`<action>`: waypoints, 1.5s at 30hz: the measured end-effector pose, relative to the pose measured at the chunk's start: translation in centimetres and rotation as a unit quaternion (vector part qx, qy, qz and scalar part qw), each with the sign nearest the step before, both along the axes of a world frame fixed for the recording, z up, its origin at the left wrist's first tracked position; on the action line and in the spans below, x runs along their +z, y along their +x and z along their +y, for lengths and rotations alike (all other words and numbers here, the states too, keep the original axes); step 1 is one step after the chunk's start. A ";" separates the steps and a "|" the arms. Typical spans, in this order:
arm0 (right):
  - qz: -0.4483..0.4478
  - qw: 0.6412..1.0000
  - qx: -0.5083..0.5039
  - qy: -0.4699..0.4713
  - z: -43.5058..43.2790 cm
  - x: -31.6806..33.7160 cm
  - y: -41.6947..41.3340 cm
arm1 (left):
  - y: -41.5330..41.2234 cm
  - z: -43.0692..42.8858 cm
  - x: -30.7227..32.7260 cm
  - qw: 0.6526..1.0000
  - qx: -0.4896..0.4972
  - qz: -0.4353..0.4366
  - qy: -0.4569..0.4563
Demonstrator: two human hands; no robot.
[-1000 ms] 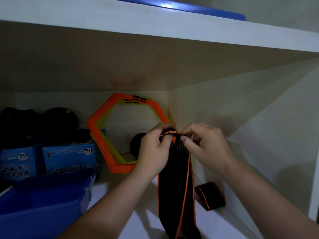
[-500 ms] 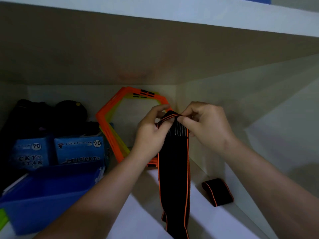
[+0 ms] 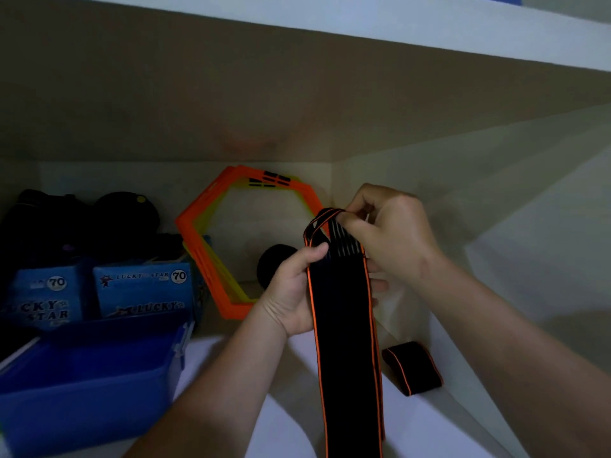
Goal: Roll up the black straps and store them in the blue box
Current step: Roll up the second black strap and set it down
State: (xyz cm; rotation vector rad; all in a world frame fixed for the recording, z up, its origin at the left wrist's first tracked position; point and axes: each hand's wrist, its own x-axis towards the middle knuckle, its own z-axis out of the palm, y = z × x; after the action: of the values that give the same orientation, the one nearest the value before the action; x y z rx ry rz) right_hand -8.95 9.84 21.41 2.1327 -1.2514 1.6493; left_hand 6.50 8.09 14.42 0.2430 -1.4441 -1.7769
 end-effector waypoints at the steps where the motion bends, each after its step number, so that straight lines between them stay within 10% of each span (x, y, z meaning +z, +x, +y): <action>1: -0.003 1.000 0.000 0.000 0.1 0.0 -0.2 | -0.3 -0.1 -0.2 1.000 -0.004 0.003 0.006; 17: -0.086 0.994 -0.050 0.038 -4.5 -0.2 -1.9 | -0.3 2.9 -12.1 0.990 -0.103 -0.059 0.079; 24: -0.077 0.986 -0.076 0.128 -10.8 -5.0 0.1 | 0.7 5.6 -15.8 0.965 0.103 -0.138 0.198; 31: -0.036 0.963 -0.094 0.251 -16.1 -14.5 1.5 | 4.0 6.0 -19.2 0.914 0.287 -0.286 0.033; 35: -0.033 0.936 -0.088 0.340 -17.3 -19.9 1.8 | 6.0 6.5 -19.7 0.848 0.318 -0.409 -0.110; 39: -0.033 0.921 -0.104 0.375 -18.6 -24.2 2.2 | 7.0 6.8 -20.1 0.671 0.344 -0.608 -0.249; 45: -0.052 0.910 -0.067 0.406 -19.2 -26.6 2.0 | 6.9 6.4 -21.1 0.638 0.294 -0.643 -0.307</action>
State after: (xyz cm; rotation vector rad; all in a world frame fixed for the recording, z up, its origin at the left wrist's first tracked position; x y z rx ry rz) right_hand -6.93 -9.34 -5.22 2.2672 -2.3787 1.3167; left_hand 13.40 14.46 -6.68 1.6228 -2.3700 -0.2682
